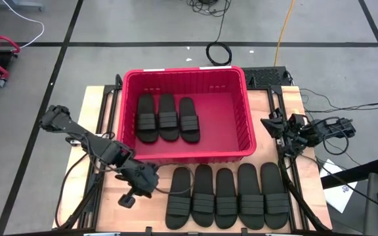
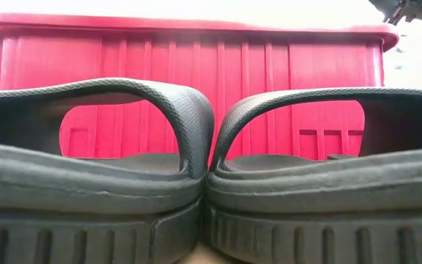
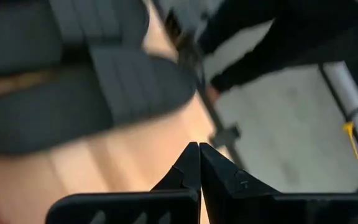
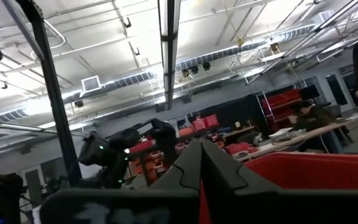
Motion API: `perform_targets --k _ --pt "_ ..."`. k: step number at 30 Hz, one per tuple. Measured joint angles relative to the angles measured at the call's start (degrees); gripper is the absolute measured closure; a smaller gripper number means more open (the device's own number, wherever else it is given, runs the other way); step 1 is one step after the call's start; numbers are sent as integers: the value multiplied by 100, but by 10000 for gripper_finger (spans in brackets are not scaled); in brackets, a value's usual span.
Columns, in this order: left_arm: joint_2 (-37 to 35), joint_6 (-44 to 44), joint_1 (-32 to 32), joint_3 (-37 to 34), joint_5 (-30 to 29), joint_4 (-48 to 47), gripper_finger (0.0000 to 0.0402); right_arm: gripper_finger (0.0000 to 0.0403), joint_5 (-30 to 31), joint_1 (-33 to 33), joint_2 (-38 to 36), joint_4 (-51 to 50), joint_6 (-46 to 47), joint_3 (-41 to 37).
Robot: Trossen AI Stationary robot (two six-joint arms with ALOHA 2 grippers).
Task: Pick and place slides into bin
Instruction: Put the slipper into the bin
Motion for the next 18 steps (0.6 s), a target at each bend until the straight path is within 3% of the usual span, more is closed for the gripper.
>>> perform_targets --k 5,9,14,18 --pt "112 -721 185 10 -551 507 401 403 4 1 0 -2 1 2" --pt "484 -783 329 10 -385 729 401 403 1 0 0 -2 44 2" --pt "1076 -683 488 10 -228 1956 401 403 -16 0 0 -5 163 7" --pt "1431 -954 762 10 -264 2299 398 403 -344 1 0 -7 174 7"
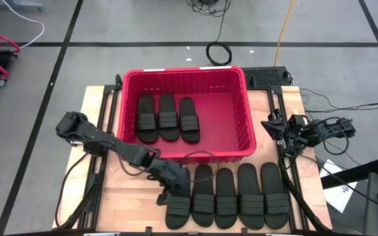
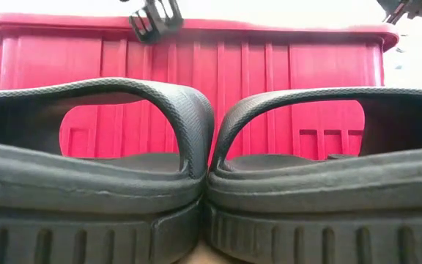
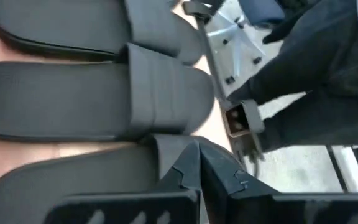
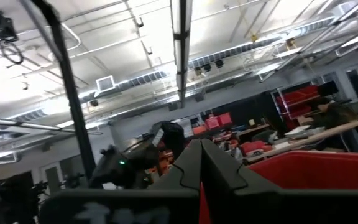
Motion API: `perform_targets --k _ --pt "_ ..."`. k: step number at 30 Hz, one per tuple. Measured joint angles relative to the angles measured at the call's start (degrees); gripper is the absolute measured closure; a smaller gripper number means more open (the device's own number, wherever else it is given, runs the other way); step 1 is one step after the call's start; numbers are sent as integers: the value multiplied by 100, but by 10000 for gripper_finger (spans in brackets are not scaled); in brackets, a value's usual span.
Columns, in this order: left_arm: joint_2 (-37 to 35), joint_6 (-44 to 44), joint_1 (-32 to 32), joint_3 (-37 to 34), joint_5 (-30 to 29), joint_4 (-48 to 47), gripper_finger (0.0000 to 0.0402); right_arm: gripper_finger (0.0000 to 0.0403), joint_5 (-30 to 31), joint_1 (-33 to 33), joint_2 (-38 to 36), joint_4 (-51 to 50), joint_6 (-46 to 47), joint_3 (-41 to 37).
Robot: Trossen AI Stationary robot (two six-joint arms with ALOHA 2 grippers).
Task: Pick and place slides into bin
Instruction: Put the slipper into the bin
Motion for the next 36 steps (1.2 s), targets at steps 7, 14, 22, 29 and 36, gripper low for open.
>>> perform_targets --k 7,14,22,29,36 --pt "385 -168 113 0 554 373 331 403 -275 -1 -2 -2 152 0" --pt "674 -418 91 4 1009 482 214 403 -680 0 -2 -4 296 0" --pt "1094 -613 105 2 643 -167 112 403 -851 -1 0 -6 297 0" --pt "1534 -811 76 2 1658 -273 109 403 -846 -1 0 -2 297 2" --pt "1716 -1060 21 2 2059 319 161 403 -845 0 0 -1 297 2"
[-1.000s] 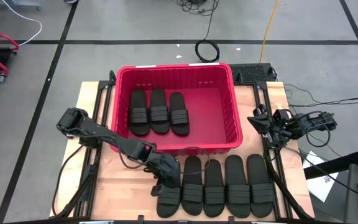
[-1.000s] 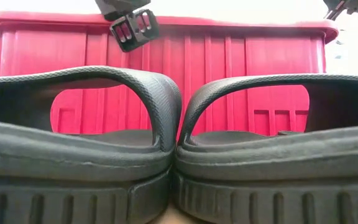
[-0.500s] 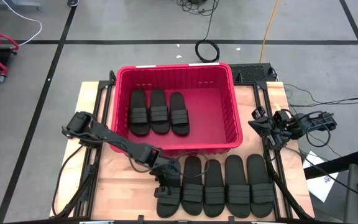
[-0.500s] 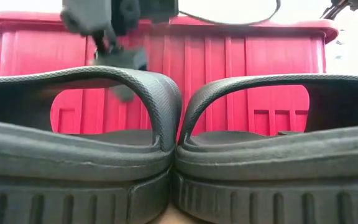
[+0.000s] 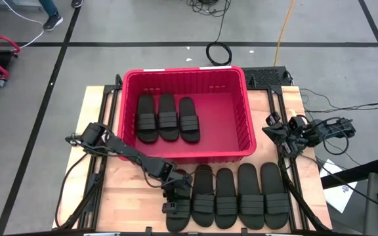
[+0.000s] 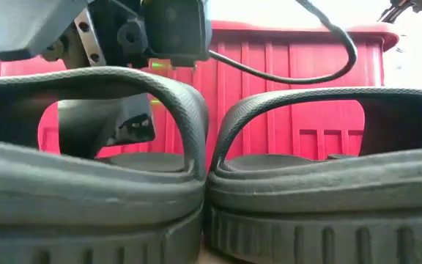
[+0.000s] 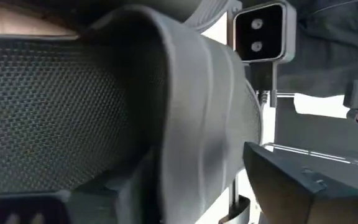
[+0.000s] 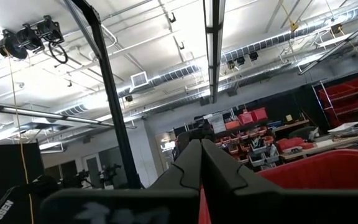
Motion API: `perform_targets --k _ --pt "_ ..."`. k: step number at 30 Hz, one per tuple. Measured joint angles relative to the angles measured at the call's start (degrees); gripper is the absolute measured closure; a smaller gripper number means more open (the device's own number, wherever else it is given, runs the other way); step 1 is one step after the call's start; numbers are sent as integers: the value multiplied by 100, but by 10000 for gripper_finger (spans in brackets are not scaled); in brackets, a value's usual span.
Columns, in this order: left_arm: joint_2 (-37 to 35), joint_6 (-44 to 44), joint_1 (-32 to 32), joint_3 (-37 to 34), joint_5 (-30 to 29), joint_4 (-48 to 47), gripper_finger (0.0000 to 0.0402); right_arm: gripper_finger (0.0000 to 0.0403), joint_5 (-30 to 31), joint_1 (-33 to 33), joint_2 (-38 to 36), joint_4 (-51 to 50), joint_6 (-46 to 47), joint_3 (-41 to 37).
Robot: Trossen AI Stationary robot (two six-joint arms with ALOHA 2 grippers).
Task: Pick and place slides into bin
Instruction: Put the slipper into the bin
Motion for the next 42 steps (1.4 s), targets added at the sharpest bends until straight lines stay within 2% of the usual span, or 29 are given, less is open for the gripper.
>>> perform_targets --k 3,5,8,10,12,16,19,22,26,27,31,34,38,40,42 --pt "-34 152 0 0 0 18 208 403 1 -1 0 -3 0 0" --pt "-61 374 -28 -1 -6 -6 257 403 3 0 0 1 0 0" --pt "-184 613 -61 -9 62 109 356 403 5 -1 0 1 0 0" --pt "-362 622 -71 -11 169 136 385 403 5 0 0 0 0 0" --pt "-617 647 -66 -11 195 257 384 403 3 -1 -2 1 0 0" --pt "-1364 750 -59 -8 -148 246 395 403 3 -1 -1 0 124 2" --pt "-2005 855 -59 263 -880 -232 395 403 -3 0 -2 -8 146 2" --pt "-2464 1265 4 982 -1617 -970 397 403 -4 -1 0 -27 146 2" --pt "-2626 2059 357 2277 -2709 -1984 397 403 -6 1 -2 -66 135 2" --pt "-2627 2382 471 2565 -3093 -2131 397 403 -6 -1 -2 -83 131 2" --pt "-2637 3270 921 3520 -3748 -2065 399 403 -6 -1 -2 -105 129 2" --pt "-2636 3769 1322 3917 -3808 -1972 400 403 -6 -1 -2 -101 129 2" --pt "-2618 3920 2018 4059 -3924 -2057 400 403 -8 -1 -2 -99 127 2" --pt "-2618 3781 2384 4031 -3626 -2179 400 403 -8 0 -2 -101 127 2" --pt "-2490 3682 2747 4032 -2997 -2408 400 403 -8 -1 -2 -125 127 2"
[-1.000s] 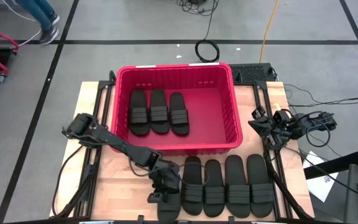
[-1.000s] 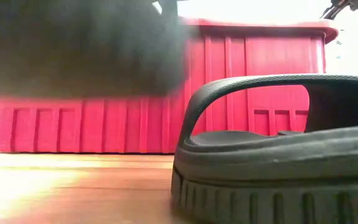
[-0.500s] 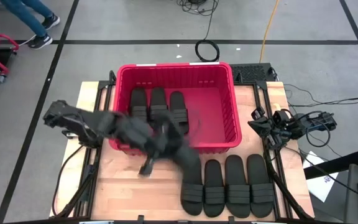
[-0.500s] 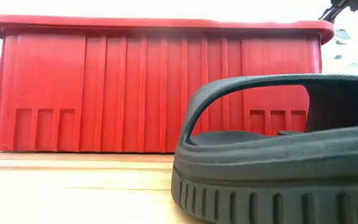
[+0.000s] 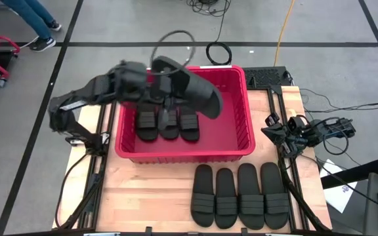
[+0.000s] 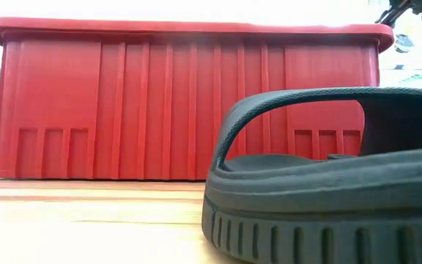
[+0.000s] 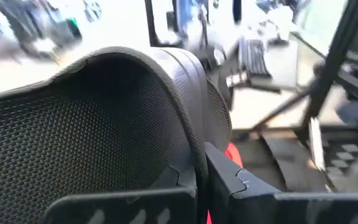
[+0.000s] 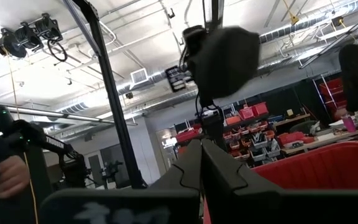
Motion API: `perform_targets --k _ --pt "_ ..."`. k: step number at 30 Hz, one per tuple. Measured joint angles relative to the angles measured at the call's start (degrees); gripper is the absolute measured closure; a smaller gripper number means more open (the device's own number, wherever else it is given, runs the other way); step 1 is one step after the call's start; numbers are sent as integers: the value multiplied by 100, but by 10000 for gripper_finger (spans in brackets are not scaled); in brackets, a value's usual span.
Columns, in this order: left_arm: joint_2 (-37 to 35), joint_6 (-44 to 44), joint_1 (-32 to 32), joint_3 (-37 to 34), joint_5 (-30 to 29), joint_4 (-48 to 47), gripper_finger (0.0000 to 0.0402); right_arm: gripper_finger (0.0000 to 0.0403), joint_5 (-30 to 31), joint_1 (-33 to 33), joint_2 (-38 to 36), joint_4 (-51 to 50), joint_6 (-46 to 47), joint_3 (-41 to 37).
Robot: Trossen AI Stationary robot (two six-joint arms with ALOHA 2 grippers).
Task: Pick and place slides into bin
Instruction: Put the slipper into the bin
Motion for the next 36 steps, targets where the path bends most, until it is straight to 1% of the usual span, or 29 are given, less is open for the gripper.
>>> perform_targets --k 3,5,9,12,15,17,21,24,27,31,36 --pt "309 -43 454 -11 581 -434 400 403 3 -1 0 -94 -2 0" --pt "561 46 747 -16 1077 -492 401 403 13 1 2 -191 -21 0" --pt "1119 669 1238 104 2006 -695 401 403 106 1 13 -323 -319 0" --pt "1594 1247 1493 277 2528 -918 401 403 424 1 15 -427 -464 0" --pt "2026 1881 1678 553 2859 -1277 401 403 836 1 15 -437 -525 0" --pt "2278 2394 1770 786 2955 -1627 401 403 1087 1 15 -439 -687 0" --pt "2862 3291 1865 1169 2949 -2368 401 403 1524 1 15 -415 -890 0" --pt "3171 3750 1865 1319 2885 -2701 401 403 1687 -1 15 -376 -907 0" --pt "3352 4036 1832 1358 2956 -2733 401 403 1706 -1 15 -373 -909 0" --pt "3651 4258 1773 1360 3292 -2654 401 403 1717 -1 15 -372 -909 0" --pt "3966 4425 1690 1358 3321 -2555 401 403 1870 -1 15 -393 -910 0"
